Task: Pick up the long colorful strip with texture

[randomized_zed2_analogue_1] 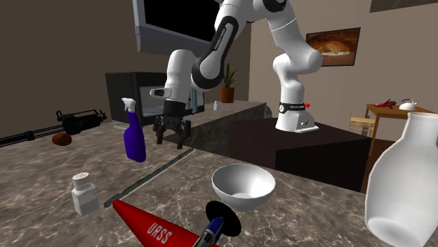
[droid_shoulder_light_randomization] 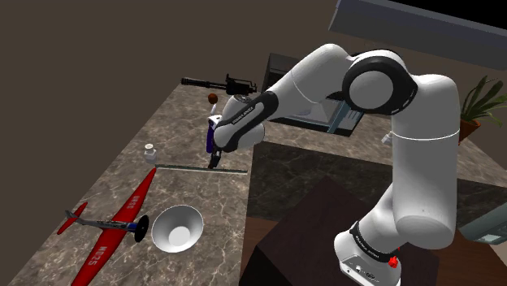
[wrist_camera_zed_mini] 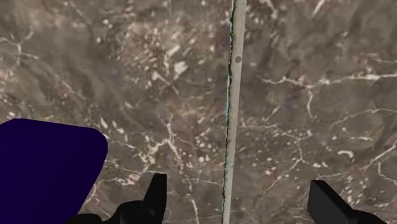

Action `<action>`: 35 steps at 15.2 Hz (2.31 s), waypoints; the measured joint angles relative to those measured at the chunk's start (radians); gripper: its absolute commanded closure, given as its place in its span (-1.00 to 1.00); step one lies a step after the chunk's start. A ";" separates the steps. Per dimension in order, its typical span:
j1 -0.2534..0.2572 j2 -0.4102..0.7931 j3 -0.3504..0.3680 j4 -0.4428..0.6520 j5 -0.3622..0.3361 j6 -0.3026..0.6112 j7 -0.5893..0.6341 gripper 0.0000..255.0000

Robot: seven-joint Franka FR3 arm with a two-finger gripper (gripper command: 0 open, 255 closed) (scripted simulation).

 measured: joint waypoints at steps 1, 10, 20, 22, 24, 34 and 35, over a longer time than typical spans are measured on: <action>-0.001 0.033 0.008 0.032 -0.004 0.010 -0.014 -1.00; -0.017 0.152 0.036 0.095 0.001 0.077 -0.049 1.00; -0.019 0.157 0.037 0.097 0.001 0.081 -0.051 1.00; -0.017 0.142 0.035 0.090 0.001 0.073 -0.049 1.00; -0.013 0.118 0.029 0.082 -0.002 0.056 -0.043 1.00; 0.009 -0.004 0.002 0.041 -0.017 -0.024 -0.010 1.00; 0.011 -0.016 -0.002 0.040 -0.020 -0.036 -0.007 1.00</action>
